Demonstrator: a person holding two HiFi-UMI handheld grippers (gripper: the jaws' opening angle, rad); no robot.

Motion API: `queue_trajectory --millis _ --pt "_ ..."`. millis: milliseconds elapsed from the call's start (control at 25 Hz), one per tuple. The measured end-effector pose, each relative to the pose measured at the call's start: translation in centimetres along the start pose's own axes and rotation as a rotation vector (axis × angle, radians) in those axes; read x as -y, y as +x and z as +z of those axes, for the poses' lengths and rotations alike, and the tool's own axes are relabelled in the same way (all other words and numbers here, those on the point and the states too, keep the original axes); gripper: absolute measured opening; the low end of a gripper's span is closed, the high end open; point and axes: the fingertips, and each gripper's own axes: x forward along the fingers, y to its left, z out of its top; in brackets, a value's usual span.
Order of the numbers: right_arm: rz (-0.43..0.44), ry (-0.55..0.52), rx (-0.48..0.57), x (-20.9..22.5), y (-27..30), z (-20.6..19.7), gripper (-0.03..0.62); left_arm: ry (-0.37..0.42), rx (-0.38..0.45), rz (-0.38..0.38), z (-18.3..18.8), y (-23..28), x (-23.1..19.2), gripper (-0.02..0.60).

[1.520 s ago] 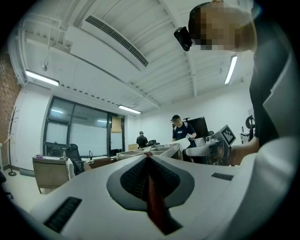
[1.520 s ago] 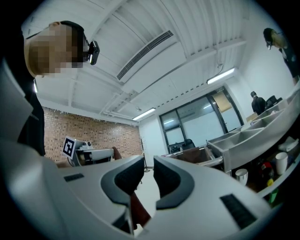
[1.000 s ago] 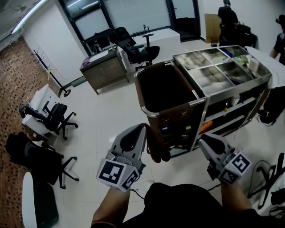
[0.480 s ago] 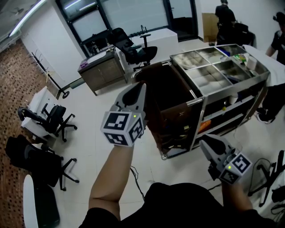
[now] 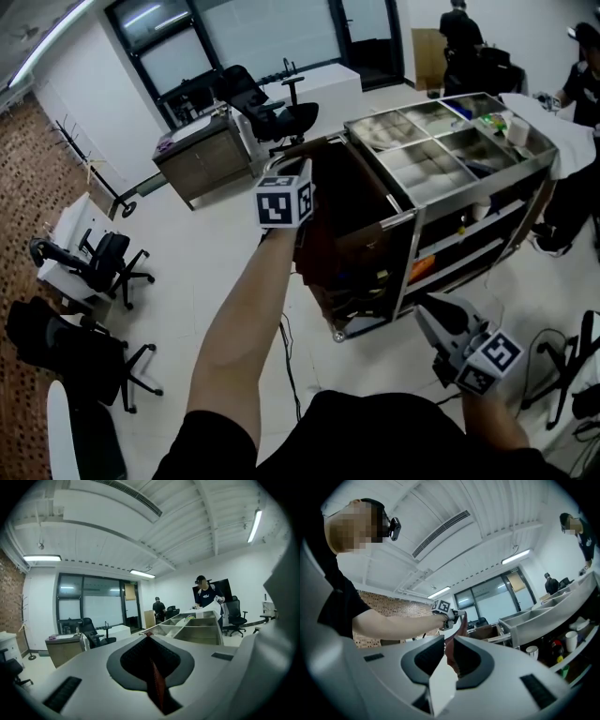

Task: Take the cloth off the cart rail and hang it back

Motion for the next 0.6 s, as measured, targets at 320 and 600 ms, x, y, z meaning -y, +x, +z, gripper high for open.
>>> queue_trajectory --millis 320,600 --pt "-0.035 0.012 -0.011 1.5 -0.4 -0.1 0.084 -0.042 -0.152 -0.046 -4.8 4.2 -1.8 0.155" --pt "-0.034 0.015 -0.021 1.8 0.1 -0.4 0.084 -0.069 -0.121 -0.049 -4.7 3.1 -2.5 0.155"
